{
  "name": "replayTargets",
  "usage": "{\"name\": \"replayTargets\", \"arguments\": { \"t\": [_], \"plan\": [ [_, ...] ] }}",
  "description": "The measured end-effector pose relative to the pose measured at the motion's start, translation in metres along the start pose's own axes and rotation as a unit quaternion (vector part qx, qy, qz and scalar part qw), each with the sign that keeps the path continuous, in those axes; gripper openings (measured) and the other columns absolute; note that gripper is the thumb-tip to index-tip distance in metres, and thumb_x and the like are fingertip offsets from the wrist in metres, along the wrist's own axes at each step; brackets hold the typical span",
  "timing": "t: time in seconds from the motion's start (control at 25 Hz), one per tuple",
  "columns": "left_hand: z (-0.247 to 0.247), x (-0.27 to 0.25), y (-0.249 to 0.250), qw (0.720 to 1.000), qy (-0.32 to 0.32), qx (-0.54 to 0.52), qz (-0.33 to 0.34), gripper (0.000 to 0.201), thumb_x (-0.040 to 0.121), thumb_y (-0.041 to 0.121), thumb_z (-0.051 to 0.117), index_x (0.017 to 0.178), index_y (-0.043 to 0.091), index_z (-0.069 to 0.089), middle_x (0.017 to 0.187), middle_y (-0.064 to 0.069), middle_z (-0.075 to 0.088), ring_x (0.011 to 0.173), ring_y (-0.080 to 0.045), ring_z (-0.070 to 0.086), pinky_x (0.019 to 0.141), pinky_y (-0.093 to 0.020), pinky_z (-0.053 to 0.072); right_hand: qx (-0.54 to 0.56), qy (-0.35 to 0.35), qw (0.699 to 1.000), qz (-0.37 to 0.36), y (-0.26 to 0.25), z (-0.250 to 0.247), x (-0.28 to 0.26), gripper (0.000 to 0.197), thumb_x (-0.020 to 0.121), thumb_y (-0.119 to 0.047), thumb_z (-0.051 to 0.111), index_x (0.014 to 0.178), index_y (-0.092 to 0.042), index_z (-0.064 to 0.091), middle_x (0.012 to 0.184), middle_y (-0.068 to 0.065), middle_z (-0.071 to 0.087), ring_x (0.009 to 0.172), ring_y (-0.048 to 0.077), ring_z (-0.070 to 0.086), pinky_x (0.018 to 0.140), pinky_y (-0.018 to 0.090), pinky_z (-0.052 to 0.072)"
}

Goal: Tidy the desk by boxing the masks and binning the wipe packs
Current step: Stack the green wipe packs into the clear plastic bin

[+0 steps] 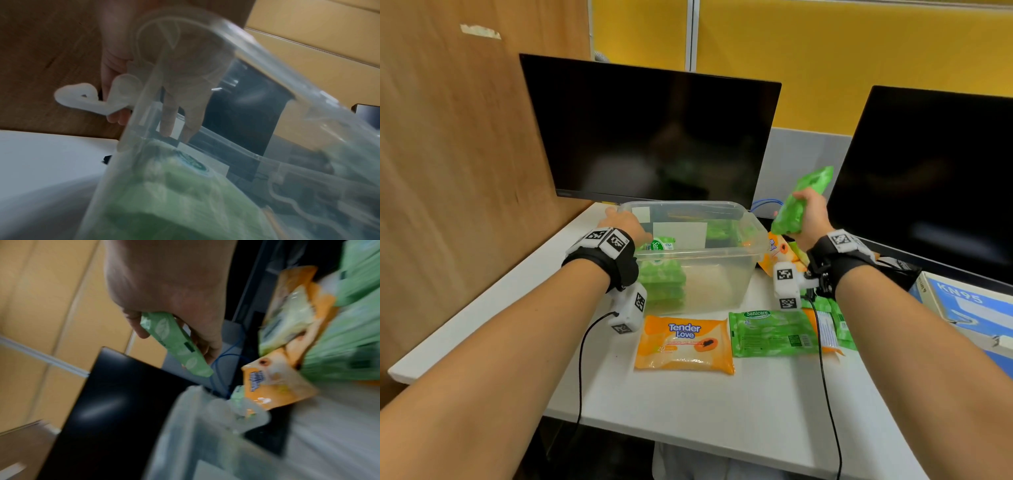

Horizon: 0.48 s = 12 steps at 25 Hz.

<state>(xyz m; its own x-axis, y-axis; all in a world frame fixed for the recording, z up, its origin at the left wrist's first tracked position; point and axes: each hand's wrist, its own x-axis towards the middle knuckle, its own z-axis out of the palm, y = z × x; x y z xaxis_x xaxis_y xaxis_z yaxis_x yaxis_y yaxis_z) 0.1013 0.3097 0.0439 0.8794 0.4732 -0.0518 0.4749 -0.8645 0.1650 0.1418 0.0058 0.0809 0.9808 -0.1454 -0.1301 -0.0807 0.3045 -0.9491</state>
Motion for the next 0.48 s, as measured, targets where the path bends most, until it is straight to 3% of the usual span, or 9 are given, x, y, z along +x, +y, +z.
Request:
{"name": "replayTargets", "arguments": {
  "t": [0.12, 0.2, 0.28, 0.4, 0.48],
  "plan": [
    [-0.003, -0.005, 0.001, 1.000, -0.019, 0.019, -0.001, 0.073, 0.075, 0.049, 0.069, 0.135, 0.014, 0.046, 0.133, -0.010, 0.040, 0.121, -0.030, 0.046, 0.069, -0.038, 0.039, -0.020, -0.106, 0.994, -0.023, -0.024, 0.042, -0.031, 0.044, 0.075, -0.025, 0.055, 0.116, -0.011, 0.047, 0.093, 0.011, 0.054, 0.076, 0.025, 0.058, 0.073, 0.037, 0.050],
    [-0.005, -0.009, 0.001, 1.000, -0.009, 0.000, -0.013, 0.068, 0.081, 0.042, 0.066, 0.138, 0.013, 0.041, 0.135, -0.012, 0.036, 0.116, -0.032, 0.050, 0.071, -0.037, 0.040, -0.006, -0.206, 0.978, 0.042, -0.020, 0.070, -0.050, 0.023, 0.077, -0.026, 0.054, 0.093, -0.009, 0.052, 0.075, 0.008, 0.048, 0.063, 0.022, 0.050, 0.066, 0.030, 0.042],
    [-0.005, -0.010, 0.002, 1.000, -0.001, -0.018, -0.019, 0.058, 0.089, 0.034, 0.057, 0.140, 0.013, 0.038, 0.138, -0.014, 0.033, 0.113, -0.033, 0.052, 0.075, -0.037, 0.041, -0.026, -0.253, 0.962, 0.101, -0.006, 0.093, -0.063, 0.019, 0.084, -0.030, 0.053, 0.082, -0.012, 0.048, 0.072, 0.006, 0.044, 0.062, 0.020, 0.045, 0.065, 0.029, 0.038],
    [-0.008, -0.014, 0.001, 1.000, 0.005, 0.001, -0.007, 0.049, 0.094, 0.024, 0.047, 0.140, 0.013, 0.038, 0.142, -0.015, 0.030, 0.116, -0.035, 0.051, 0.086, -0.040, 0.045, -0.105, -0.260, 0.951, 0.133, 0.025, 0.125, -0.081, 0.032, 0.088, -0.043, 0.054, 0.093, -0.012, 0.048, 0.077, 0.009, 0.053, 0.065, 0.022, 0.054, 0.067, 0.032, 0.048],
    [-0.010, -0.014, -0.001, 1.000, -0.005, 0.030, 0.006, 0.044, 0.096, 0.019, 0.038, 0.139, 0.012, 0.041, 0.145, -0.015, 0.031, 0.124, -0.034, 0.043, 0.095, -0.042, 0.041, -0.151, -0.245, 0.949, 0.125, 0.047, 0.144, -0.073, 0.066, 0.076, -0.060, 0.062, 0.120, -0.014, 0.047, 0.107, 0.012, 0.063, 0.088, 0.027, 0.064, 0.083, 0.043, 0.054]
  ]
}}
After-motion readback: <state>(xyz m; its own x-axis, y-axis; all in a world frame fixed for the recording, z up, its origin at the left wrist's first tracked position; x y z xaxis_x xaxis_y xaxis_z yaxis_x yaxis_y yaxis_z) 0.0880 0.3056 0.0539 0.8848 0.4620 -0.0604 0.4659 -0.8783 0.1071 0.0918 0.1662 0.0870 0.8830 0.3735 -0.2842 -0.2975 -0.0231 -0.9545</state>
